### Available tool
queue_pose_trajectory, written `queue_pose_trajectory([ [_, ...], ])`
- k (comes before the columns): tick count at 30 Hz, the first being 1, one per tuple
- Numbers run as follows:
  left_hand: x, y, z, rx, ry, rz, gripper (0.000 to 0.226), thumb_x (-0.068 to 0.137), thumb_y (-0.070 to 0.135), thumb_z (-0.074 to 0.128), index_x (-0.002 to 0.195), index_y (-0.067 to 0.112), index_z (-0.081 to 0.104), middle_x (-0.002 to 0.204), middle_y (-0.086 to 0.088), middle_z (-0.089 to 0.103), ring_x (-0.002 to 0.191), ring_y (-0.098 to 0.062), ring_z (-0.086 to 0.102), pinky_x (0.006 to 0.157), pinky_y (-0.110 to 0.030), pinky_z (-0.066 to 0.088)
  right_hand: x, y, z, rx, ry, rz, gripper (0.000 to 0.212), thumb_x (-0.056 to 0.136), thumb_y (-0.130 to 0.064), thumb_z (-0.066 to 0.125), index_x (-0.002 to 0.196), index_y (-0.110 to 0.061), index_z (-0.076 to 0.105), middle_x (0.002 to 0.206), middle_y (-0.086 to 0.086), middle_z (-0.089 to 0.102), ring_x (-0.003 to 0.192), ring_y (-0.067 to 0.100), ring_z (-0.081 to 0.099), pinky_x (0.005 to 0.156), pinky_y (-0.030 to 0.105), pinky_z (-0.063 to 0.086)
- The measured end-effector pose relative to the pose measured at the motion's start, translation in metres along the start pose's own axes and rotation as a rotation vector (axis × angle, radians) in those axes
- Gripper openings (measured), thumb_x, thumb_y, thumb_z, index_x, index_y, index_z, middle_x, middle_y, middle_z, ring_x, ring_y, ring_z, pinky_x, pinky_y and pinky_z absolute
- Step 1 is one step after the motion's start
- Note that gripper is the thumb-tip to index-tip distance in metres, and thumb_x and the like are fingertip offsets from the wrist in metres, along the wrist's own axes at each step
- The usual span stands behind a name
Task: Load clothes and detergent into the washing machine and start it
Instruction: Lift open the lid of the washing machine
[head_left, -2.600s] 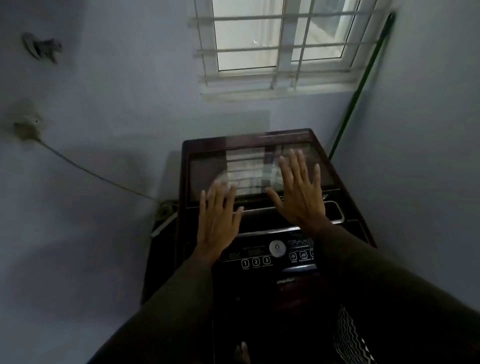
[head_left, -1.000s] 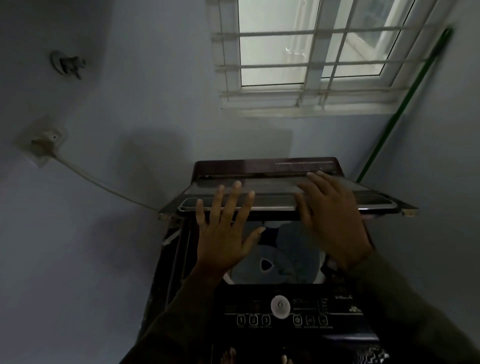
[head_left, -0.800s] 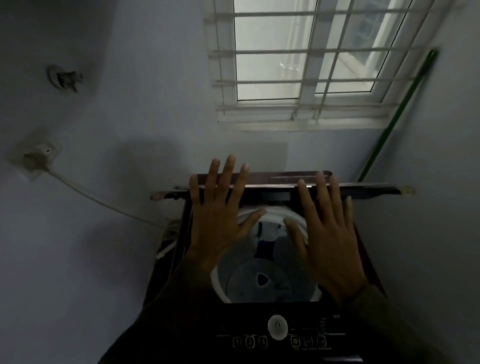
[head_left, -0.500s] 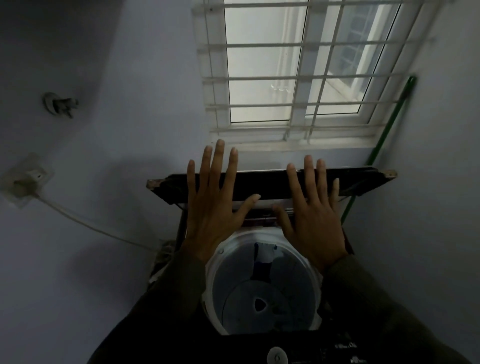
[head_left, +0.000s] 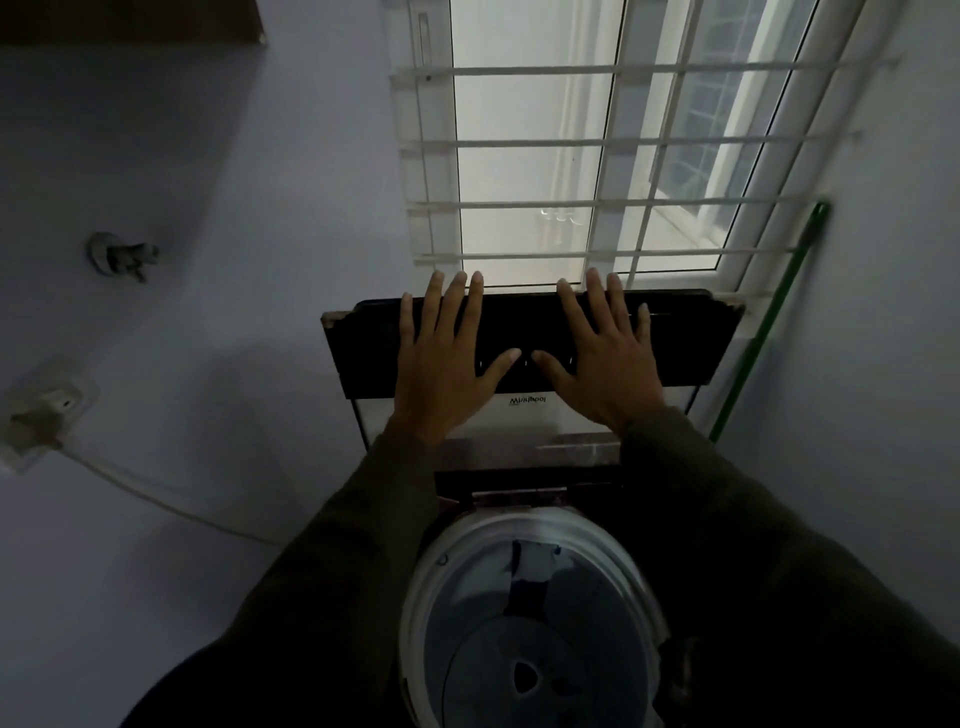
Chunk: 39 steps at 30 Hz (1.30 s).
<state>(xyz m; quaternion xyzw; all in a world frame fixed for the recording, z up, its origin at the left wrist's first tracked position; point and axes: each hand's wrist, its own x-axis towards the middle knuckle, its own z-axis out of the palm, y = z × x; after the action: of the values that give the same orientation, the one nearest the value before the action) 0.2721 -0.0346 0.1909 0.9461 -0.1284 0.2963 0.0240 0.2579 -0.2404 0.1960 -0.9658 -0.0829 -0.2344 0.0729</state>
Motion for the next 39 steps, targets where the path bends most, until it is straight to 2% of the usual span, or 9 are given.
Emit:
queue_pose_trajectory([
  [9, 0.061, -0.018, 0.040, -0.046, -0.065, -0.044, 0.096, 0.086, 0.081, 0.019, 0.158, 0.018, 0.015, 0.162, -0.006, 0.024, 0.153, -0.027, 0.009, 0.122, -0.055, 0.004, 0.070, 0.010, 0.033, -0.012, -0.097, 0.031, 0.095, 0.086, -0.076, 0.039, 0.157, -0.028, 0.001, 0.165, 0.009, 0.002, 0.151, 0.029, -0.010, 0.119, 0.058, -0.002],
  [14, 0.088, -0.027, 0.064, -0.083, -0.157, -0.057, 0.095, 0.088, 0.079, 0.029, 0.159, 0.019, 0.008, 0.164, -0.007, 0.017, 0.154, -0.027, 0.001, 0.122, -0.056, 0.000, 0.099, 0.014, 0.052, -0.011, -0.127, 0.048, 0.098, 0.083, -0.080, 0.038, 0.157, -0.027, 0.002, 0.165, 0.009, 0.006, 0.151, 0.029, -0.008, 0.119, 0.058, -0.003],
  [21, 0.107, -0.034, 0.089, -0.079, -0.209, -0.065, 0.100, 0.086, 0.081, 0.029, 0.159, 0.018, 0.004, 0.165, -0.007, 0.012, 0.154, -0.026, -0.002, 0.121, -0.056, -0.003, 0.121, 0.020, 0.080, -0.033, -0.141, 0.061, 0.099, 0.081, -0.083, 0.034, 0.157, -0.029, 0.001, 0.165, 0.009, 0.006, 0.152, 0.029, -0.008, 0.119, 0.059, -0.006],
  [26, 0.105, -0.033, 0.095, -0.066, -0.163, -0.064, 0.101, 0.085, 0.082, 0.028, 0.158, 0.016, 0.007, 0.166, -0.007, 0.009, 0.154, -0.027, -0.001, 0.121, -0.058, -0.003, 0.118, 0.021, 0.084, -0.036, -0.099, 0.056, 0.100, 0.082, -0.083, 0.035, 0.157, -0.028, -0.001, 0.165, 0.009, 0.000, 0.151, 0.030, -0.010, 0.118, 0.060, -0.006],
  [30, 0.095, -0.033, 0.093, -0.057, -0.116, -0.049, 0.099, 0.083, 0.081, 0.014, 0.159, 0.018, 0.007, 0.167, -0.010, 0.004, 0.154, -0.029, -0.001, 0.122, -0.058, 0.001, 0.111, 0.017, 0.080, -0.045, -0.104, 0.063, 0.101, 0.082, -0.083, 0.034, 0.157, -0.025, -0.002, 0.165, 0.009, -0.005, 0.151, 0.030, -0.012, 0.118, 0.060, -0.003],
  [34, 0.063, -0.030, 0.098, -0.035, -0.067, -0.029, 0.087, 0.092, 0.073, 0.018, 0.159, 0.019, 0.001, 0.167, -0.011, -0.004, 0.153, -0.031, -0.006, 0.122, -0.057, 0.004, 0.092, 0.011, 0.077, -0.011, -0.105, 0.071, 0.099, 0.085, -0.078, 0.038, 0.157, -0.022, -0.003, 0.165, 0.009, -0.010, 0.150, 0.030, -0.015, 0.118, 0.062, 0.005],
  [39, 0.002, -0.023, 0.101, -0.036, -0.079, 0.010, 0.079, 0.097, 0.064, 0.014, 0.159, 0.016, 0.006, 0.167, -0.011, -0.002, 0.154, -0.029, -0.004, 0.122, -0.056, 0.009, 0.043, -0.001, 0.082, 0.012, -0.097, 0.041, 0.095, 0.090, -0.073, 0.038, 0.157, -0.021, -0.004, 0.164, 0.010, -0.015, 0.150, 0.029, -0.017, 0.120, 0.057, 0.000],
])
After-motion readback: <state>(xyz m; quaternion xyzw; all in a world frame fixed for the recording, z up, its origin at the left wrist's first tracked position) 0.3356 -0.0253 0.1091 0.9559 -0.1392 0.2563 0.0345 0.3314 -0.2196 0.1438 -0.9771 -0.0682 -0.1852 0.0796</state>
